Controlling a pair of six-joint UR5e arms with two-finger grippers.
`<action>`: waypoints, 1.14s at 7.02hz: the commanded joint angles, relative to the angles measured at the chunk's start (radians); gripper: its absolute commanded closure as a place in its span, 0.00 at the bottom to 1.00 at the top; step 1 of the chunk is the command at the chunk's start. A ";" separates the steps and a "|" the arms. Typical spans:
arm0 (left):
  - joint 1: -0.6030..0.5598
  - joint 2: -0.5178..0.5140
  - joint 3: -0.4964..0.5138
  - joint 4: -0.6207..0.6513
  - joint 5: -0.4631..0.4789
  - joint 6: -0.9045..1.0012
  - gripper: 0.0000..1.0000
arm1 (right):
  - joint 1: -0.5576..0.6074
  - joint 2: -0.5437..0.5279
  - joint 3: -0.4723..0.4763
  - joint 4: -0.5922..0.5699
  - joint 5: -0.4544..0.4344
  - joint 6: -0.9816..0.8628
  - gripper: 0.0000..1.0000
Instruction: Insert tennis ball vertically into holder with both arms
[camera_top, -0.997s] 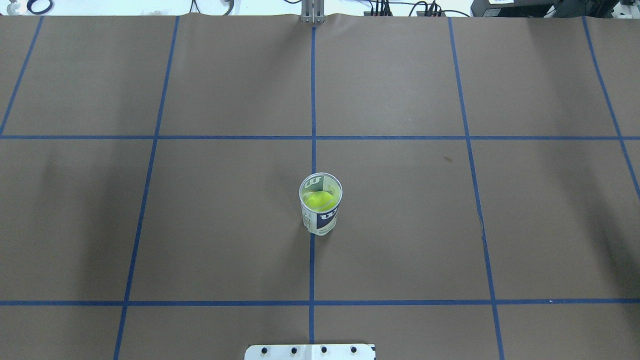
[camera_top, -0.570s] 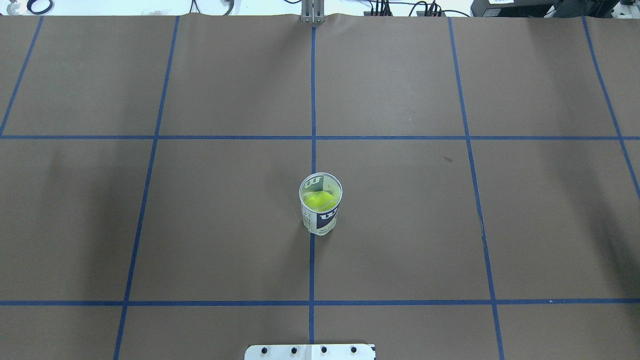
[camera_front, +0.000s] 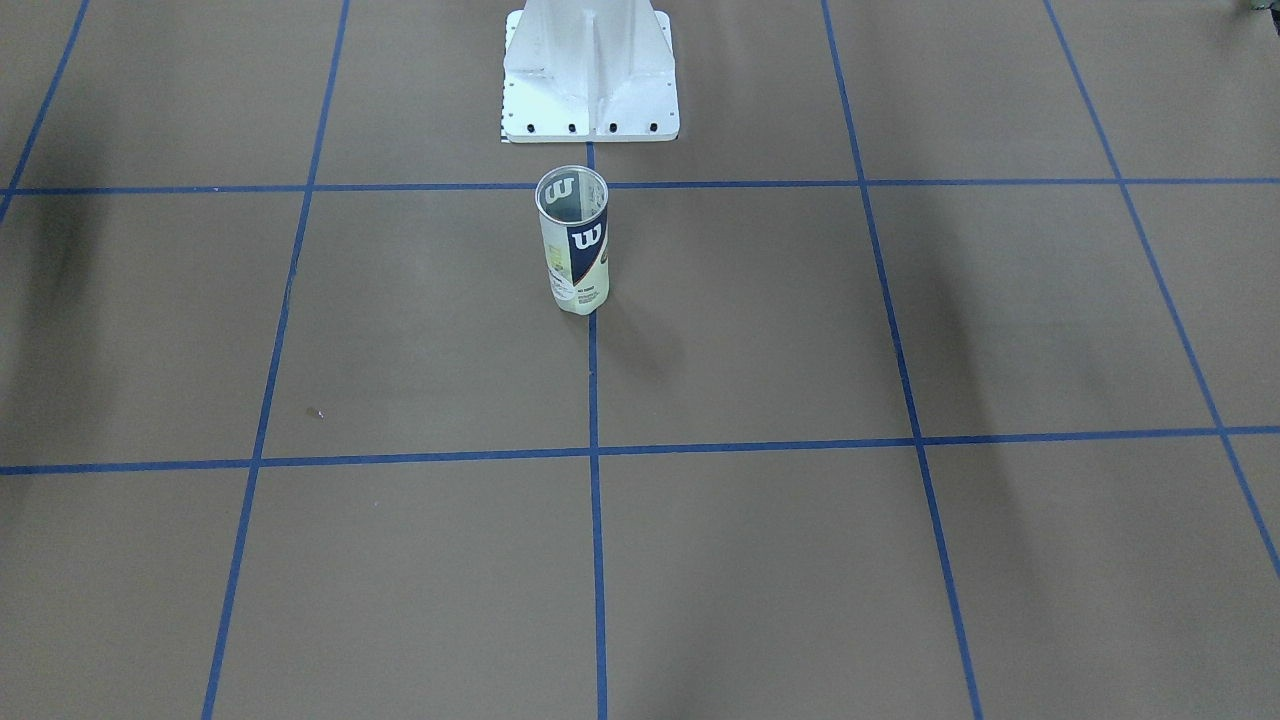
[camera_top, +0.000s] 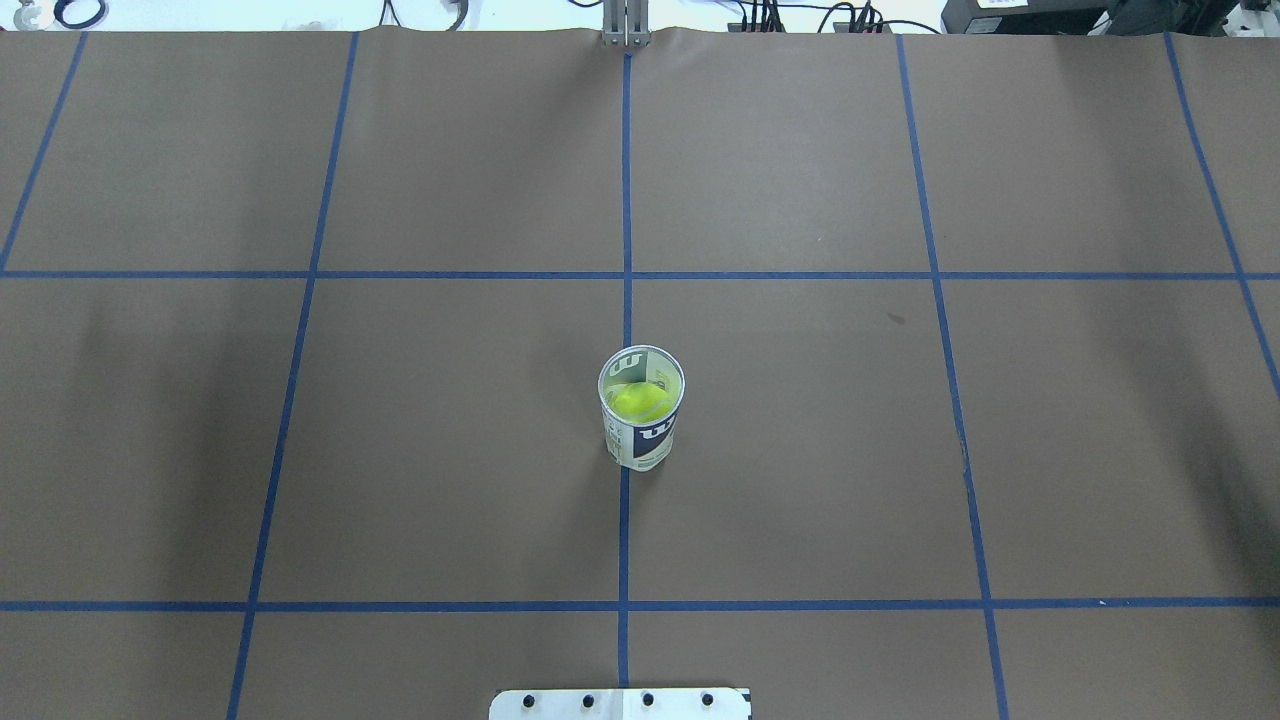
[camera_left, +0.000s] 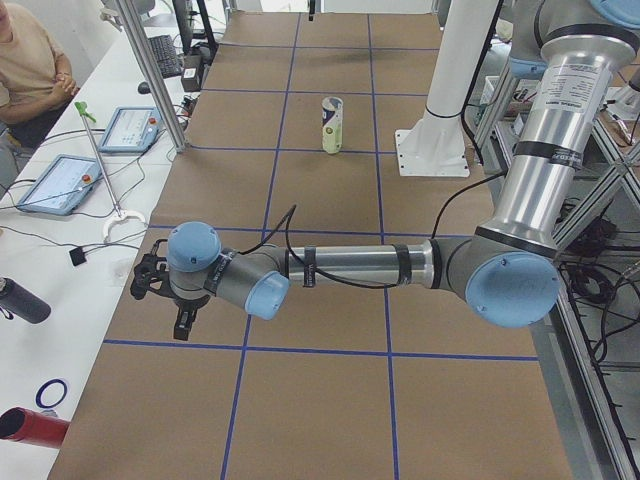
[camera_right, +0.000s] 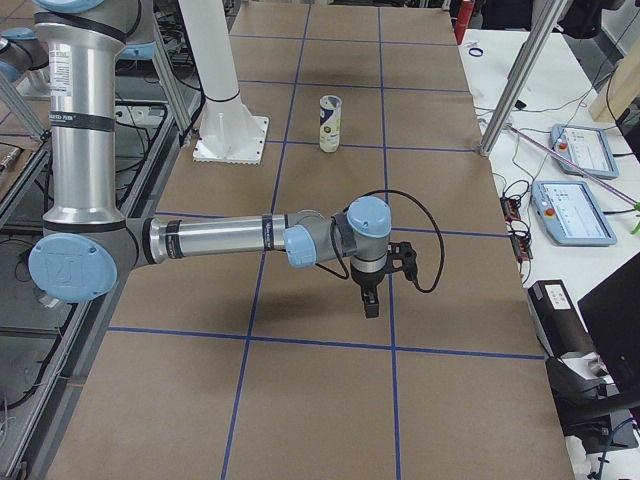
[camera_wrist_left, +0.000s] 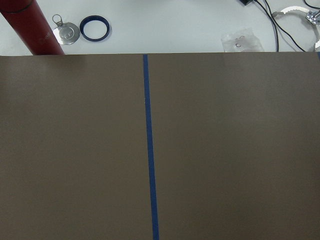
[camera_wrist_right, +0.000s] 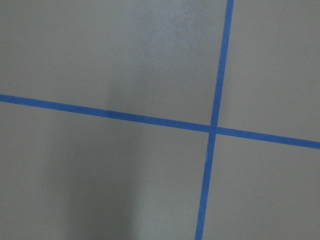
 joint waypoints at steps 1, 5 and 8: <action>0.049 0.019 -0.026 0.115 0.011 0.049 0.00 | 0.000 0.000 0.000 0.001 0.000 0.000 0.01; -0.012 0.089 -0.146 0.460 -0.001 0.368 0.00 | -0.001 -0.002 -0.010 0.000 0.002 0.002 0.01; -0.032 0.194 -0.283 0.535 0.005 0.369 0.00 | 0.000 -0.017 -0.014 -0.002 0.020 -0.001 0.01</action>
